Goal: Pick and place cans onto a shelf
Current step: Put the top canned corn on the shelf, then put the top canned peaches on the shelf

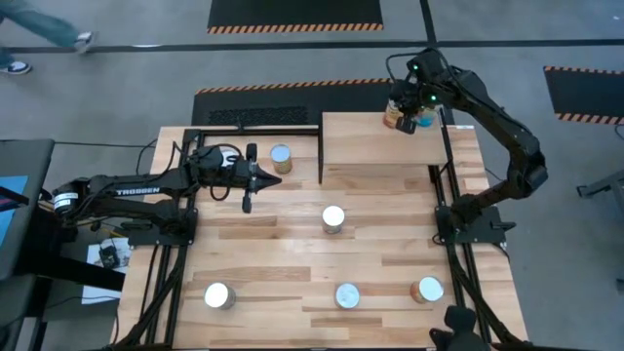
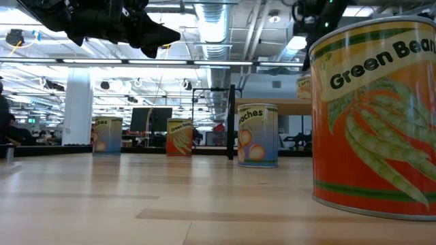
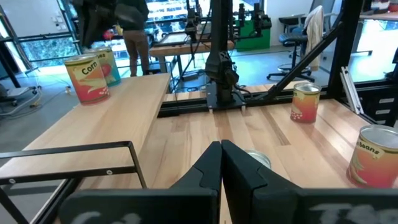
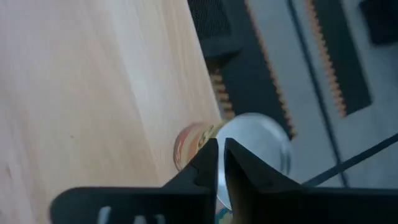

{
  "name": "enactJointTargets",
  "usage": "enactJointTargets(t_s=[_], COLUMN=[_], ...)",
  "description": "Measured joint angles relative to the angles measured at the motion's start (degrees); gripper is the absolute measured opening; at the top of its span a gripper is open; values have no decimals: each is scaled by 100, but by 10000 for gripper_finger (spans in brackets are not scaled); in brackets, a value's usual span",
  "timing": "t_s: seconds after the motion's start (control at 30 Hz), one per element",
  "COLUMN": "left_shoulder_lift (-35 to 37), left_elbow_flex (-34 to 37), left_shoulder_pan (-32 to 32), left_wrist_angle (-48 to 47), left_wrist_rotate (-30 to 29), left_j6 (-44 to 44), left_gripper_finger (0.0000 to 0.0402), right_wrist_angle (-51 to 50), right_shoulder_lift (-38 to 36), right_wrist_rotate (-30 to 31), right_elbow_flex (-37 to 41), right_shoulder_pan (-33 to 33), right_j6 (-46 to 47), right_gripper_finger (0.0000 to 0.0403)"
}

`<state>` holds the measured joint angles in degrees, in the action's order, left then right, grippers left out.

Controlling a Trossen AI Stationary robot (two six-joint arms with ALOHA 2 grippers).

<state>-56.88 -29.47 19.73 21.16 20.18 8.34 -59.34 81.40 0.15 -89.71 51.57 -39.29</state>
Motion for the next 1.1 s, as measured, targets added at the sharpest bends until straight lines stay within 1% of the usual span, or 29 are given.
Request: enactJointTargets(t_s=[0.07,0.13,0.17,0.23,0.3,0.4,0.57,0.67,0.77,0.9,1.0,1.1], left_shoulder_lift=[0,0,0,0,0,0,-98,-107,-35,-34,-33,-35], left_elbow_flex=[0,0,0,0,0,0,0,-34,-451,-1166,-1512,-1708], left_shoulder_pan=[0,0,-1,-22,-59,-172,-355,-362,-315,-302,-301,-245], left_wrist_angle=[-47,-153,-193,-282,-355,-399,-445,-766,-2081,-4111,-5099,-6186], left_wrist_rotate=[0,0,0,0,-4,-2,1,-325,-801,-1402,-1649,-1902], left_j6=[95,168,183,194,218,336,83,-173,-262,-344,-585,-761], left_gripper_finger=[0,0,0,0,0,0,0,0,0,0,0,0], right_wrist_angle=[102,146,191,518,1038,2007,3809,4652,4992,4981,4977,5077], right_shoulder_lift=[-179,-363,-467,-756,-1138,-1674,-2564,-3024,-3470,-3973,-4256,-4430], right_wrist_rotate=[-1,-52,-160,-584,-975,-1207,-1346,-1330,-1109,-726,-710,-702], right_elbow_flex=[-3,-1,1,199,719,1702,3397,4134,4589,4908,5123,5374], right_shoulder_pan=[-127,-271,-330,-413,-481,-720,-1438,-1993,-2495,-3027,-3368,-3633], right_j6=[-7,126,259,453,494,751,1337,1542,1591,1800,1928,1972], right_gripper_finger=[13,9,10,6,5,4,4,3,4,3,4,4])
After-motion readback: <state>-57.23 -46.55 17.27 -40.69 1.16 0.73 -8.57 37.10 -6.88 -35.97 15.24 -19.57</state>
